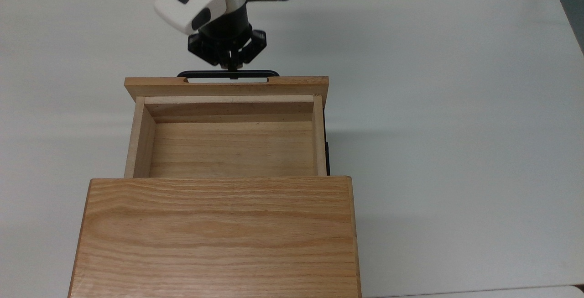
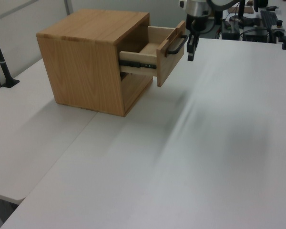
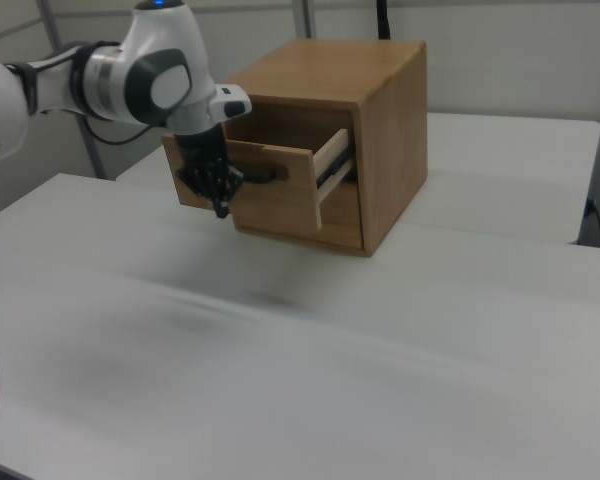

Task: Close the drawer by sliding it
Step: 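Lower the gripper in front of the drawer's black handle, then push the drawer front into the wooden cabinet with the gripper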

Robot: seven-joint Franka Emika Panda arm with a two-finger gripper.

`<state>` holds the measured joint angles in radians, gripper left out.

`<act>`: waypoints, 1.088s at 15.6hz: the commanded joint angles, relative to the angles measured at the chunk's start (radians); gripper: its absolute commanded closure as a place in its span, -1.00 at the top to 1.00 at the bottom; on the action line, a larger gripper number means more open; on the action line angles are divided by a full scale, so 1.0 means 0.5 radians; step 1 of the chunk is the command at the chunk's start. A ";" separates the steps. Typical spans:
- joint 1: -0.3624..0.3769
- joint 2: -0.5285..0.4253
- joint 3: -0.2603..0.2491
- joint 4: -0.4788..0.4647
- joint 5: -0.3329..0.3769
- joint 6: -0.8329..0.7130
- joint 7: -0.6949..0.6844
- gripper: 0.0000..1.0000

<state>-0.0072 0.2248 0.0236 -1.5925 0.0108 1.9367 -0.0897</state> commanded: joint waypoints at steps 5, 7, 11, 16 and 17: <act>-0.050 0.345 -0.001 0.338 0.178 0.387 -0.023 -1.00; -0.050 0.409 -0.001 0.371 0.193 0.571 0.007 -1.00; -0.044 0.538 0.017 0.418 0.221 1.043 0.100 -1.00; -0.032 0.618 0.026 0.405 0.221 1.572 0.100 -1.00; -0.035 0.618 0.029 0.402 0.221 1.572 0.097 -1.00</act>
<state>-0.0289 0.5187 0.0382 -1.4234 0.1024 2.6758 -0.0529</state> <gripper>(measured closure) 0.987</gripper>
